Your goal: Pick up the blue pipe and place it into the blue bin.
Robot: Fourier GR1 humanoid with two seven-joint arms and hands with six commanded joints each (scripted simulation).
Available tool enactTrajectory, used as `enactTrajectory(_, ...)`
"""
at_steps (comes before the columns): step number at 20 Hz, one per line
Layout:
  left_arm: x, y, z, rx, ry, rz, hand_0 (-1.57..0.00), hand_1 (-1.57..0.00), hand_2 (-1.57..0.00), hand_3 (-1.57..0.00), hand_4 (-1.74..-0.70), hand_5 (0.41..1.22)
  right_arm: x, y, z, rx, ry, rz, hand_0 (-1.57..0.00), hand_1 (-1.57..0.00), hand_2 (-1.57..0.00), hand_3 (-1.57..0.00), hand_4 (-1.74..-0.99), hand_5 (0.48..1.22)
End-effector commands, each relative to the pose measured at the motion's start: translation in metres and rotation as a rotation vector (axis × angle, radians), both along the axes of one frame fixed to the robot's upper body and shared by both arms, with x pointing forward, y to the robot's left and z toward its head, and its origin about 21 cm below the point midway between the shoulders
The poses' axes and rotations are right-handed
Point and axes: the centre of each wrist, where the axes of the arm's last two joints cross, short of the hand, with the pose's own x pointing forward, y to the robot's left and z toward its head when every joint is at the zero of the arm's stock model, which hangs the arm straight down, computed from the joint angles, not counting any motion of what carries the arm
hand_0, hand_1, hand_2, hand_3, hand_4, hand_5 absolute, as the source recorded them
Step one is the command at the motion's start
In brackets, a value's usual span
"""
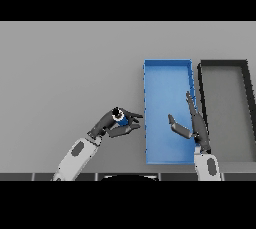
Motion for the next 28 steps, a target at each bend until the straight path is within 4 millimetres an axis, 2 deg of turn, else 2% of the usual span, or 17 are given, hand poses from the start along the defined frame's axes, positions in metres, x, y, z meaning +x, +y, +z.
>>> enactTrajectory(1, -0.002, -0.003, 0.005, 0.000, -0.009, -0.019, -1.55, -1.56, -1.56, -1.56, -1.47, 1.215, 0.001, -0.002, 0.002, -0.008, -0.005, 0.000, 0.00, 0.00, 0.00, 0.00, -1.184, 0.643)
enactTrajectory(5, -0.001, -0.010, 0.020, 0.022, -0.008, -0.041, -1.56, -1.56, -1.57, -1.57, -1.47, 1.219, 0.004, -0.002, 0.001, -0.013, -0.011, -0.010, 0.00, 0.00, 0.00, 0.00, -1.158, 0.643)
enactTrajectory(8, 0.002, -0.006, 0.019, 0.038, -0.005, -0.044, -1.57, -1.57, -1.57, -1.57, -1.47, 1.220, -0.001, -0.007, 0.002, -0.020, -0.021, -0.012, 0.00, 0.00, 0.00, 0.00, -1.145, 0.643)
enactTrajectory(11, -0.002, -0.012, 0.019, 0.033, -0.006, -0.064, -1.57, -1.57, -1.57, -1.57, -1.47, 1.220, -0.010, -0.005, 0.005, -0.049, -0.039, -0.047, 0.00, 0.00, 0.00, 0.00, -1.138, 0.643)
enactTrajectory(13, -0.002, -0.012, 0.019, 0.039, -0.011, -0.051, -1.57, -1.57, -1.57, -1.57, -1.47, 1.220, -0.019, -0.002, 0.008, -0.069, -0.050, -0.076, 0.00, 0.00, 0.00, 0.00, -1.188, 0.643)
enactTrajectory(16, 0.000, -0.007, 0.019, 0.044, -0.011, -0.056, -1.57, -1.57, -1.57, -1.57, -1.47, 1.220, -0.024, -0.004, 0.016, -0.073, -0.080, -0.085, 0.00, 0.00, -0.02, 0.00, -1.187, 0.642)
enactTrajectory(18, -0.002, -0.008, 0.018, 0.044, -0.010, -0.065, -1.57, -1.57, -1.57, -1.57, -1.47, 1.221, -0.021, -0.002, 0.028, 0.080, -0.123, 0.033, 0.00, -0.01, -0.07, 0.00, -1.198, 0.641)
enactTrajectory(19, -0.004, -0.009, 0.020, 0.029, -0.013, -0.073, -1.57, -1.57, -1.57, -1.57, -1.47, 1.221, -0.019, -0.006, 0.041, 0.131, -0.109, 0.099, 0.00, -0.02, -0.09, 0.00, -1.202, 0.624)
enactTrajectory(22, 0.000, -0.012, 0.019, 0.040, -0.012, -0.072, -1.57, -1.57, -1.57, -1.57, -1.47, 1.221, -0.013, -0.003, 0.075, 0.175, -0.070, 0.301, 0.00, -0.02, -0.12, 0.00, -1.224, 0.600)
enactTrajectory(26, -0.002, -0.013, 0.020, 0.043, -0.015, -0.078, -1.57, -1.57, -1.57, -1.57, -1.47, 1.221, 0.005, 0.013, 0.123, 0.131, -0.053, 0.506, 0.00, -0.01, -0.10, 0.00, -1.255, 0.560)
enactTrajectory(28, -0.003, -0.010, 0.020, 0.050, -0.016, -0.070, -1.57, -1.57, -1.57, -1.57, -1.47, 1.221, 0.011, 0.025, 0.135, 0.055, -0.045, 0.572, 0.00, -0.01, -0.09, 0.00, -1.270, 0.558)
